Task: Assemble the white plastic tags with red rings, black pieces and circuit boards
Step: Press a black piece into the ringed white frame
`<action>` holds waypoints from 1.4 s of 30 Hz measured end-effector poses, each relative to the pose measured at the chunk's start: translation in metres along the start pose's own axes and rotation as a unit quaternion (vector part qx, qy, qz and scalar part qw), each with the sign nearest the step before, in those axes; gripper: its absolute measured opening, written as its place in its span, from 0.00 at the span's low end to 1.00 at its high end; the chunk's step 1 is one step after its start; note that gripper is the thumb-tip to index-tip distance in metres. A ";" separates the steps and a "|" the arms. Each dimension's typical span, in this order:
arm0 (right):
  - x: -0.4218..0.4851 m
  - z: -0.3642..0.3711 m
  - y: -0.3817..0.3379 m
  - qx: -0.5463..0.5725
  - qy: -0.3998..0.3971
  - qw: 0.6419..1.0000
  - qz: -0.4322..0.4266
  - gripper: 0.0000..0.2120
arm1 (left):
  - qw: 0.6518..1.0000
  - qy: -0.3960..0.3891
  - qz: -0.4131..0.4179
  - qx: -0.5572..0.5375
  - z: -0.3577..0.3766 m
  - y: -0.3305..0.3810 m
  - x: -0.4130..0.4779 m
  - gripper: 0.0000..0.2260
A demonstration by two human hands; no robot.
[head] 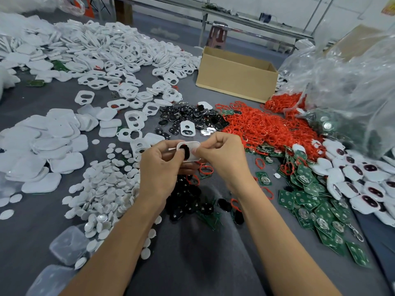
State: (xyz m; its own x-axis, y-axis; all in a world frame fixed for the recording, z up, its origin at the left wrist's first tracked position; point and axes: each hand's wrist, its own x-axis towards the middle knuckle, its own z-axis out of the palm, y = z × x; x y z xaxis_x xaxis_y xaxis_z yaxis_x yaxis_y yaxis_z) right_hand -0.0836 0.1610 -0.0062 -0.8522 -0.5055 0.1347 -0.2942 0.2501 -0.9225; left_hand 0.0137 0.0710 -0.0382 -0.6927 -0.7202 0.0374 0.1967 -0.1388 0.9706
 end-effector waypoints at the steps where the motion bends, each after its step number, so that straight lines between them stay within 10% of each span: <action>1: 0.000 0.000 0.000 0.000 -0.002 1.000 0.002 0.11 | 1.000 0.001 0.001 0.000 0.000 0.001 0.000 0.05; 13: 0.004 -0.010 -0.002 -0.060 -0.117 0.991 0.012 0.04 | 0.970 0.038 0.115 0.208 0.004 -0.004 -0.003 0.05; 27: 0.004 -0.001 0.001 0.223 -0.115 0.960 0.123 0.04 | 0.994 -0.019 -0.053 -0.089 0.003 0.005 -0.001 0.08; 42: 0.002 -0.001 -0.003 0.069 -0.103 0.986 0.113 0.08 | 0.997 -0.004 -0.047 -0.055 0.001 0.004 -0.001 0.07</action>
State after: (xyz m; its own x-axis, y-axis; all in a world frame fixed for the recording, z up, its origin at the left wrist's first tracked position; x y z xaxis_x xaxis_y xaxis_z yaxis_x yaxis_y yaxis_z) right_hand -0.0845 0.1603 -0.0029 -0.7793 -0.6101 -0.1427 -0.0337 0.2682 -0.9628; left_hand 0.0146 0.0718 -0.0341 -0.7173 -0.6949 -0.0510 0.2044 -0.2799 0.9380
